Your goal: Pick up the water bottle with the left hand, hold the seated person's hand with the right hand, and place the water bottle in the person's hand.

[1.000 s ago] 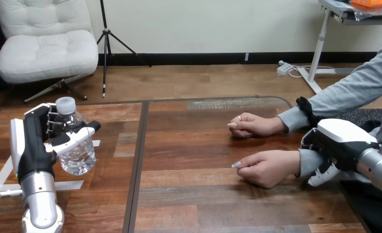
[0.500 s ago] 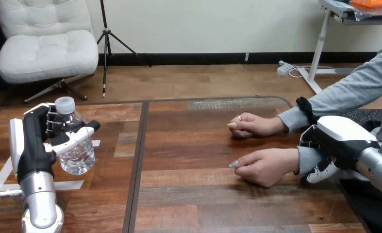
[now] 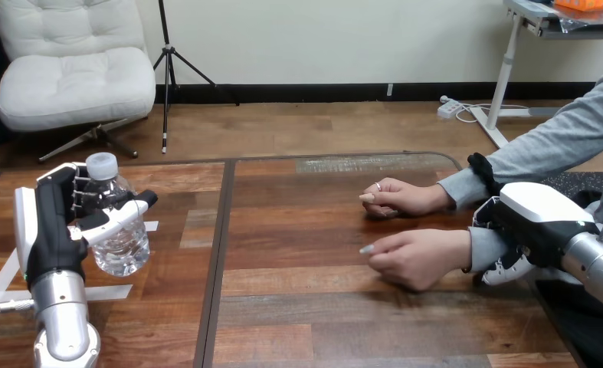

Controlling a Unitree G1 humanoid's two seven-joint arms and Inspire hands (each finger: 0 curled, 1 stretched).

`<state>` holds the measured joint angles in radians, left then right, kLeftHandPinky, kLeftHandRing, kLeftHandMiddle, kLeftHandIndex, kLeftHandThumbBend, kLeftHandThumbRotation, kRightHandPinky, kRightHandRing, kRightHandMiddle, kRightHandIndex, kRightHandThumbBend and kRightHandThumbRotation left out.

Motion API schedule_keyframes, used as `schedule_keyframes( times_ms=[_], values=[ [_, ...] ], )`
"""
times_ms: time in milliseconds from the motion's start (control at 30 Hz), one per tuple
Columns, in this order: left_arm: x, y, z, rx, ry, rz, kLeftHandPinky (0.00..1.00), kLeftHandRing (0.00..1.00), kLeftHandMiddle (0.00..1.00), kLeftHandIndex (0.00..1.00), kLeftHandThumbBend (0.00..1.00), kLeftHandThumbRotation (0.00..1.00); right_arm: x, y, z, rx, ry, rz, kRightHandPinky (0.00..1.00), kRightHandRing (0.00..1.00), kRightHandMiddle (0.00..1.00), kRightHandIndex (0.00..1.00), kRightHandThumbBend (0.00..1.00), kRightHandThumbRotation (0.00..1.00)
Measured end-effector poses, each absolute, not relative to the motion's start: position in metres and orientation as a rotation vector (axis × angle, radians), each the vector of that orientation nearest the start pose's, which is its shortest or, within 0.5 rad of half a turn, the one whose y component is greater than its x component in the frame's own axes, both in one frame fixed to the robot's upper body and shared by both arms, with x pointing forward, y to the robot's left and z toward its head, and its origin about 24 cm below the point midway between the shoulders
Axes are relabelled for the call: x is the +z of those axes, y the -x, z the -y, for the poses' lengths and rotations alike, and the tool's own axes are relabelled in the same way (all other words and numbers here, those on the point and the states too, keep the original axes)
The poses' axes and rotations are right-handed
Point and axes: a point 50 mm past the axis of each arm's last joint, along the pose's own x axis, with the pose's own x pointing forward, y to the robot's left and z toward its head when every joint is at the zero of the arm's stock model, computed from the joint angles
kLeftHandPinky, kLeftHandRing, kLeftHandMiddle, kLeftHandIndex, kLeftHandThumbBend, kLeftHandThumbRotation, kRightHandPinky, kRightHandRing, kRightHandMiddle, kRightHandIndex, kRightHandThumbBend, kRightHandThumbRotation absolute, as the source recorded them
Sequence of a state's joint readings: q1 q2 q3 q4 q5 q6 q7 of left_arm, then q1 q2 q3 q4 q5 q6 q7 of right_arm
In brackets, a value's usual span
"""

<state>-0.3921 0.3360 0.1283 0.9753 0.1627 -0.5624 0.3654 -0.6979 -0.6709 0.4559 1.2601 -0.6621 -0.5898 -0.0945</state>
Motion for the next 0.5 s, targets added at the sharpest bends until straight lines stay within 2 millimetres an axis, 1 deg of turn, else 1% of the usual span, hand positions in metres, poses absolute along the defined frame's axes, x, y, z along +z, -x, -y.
schedule_keyframes(
  times_ms=[500],
  values=[
    [0.0152, -0.2937, -0.2655, 0.42, -0.415, 0.057, 0.39, 0.41, 0.45, 0.44, 0.71, 0.0, 0.0385, -0.3253, 0.2817, 0.392, 1.397, -0.14, 0.28, 0.33, 0.39, 0.42, 0.66, 0.0]
  ],
)
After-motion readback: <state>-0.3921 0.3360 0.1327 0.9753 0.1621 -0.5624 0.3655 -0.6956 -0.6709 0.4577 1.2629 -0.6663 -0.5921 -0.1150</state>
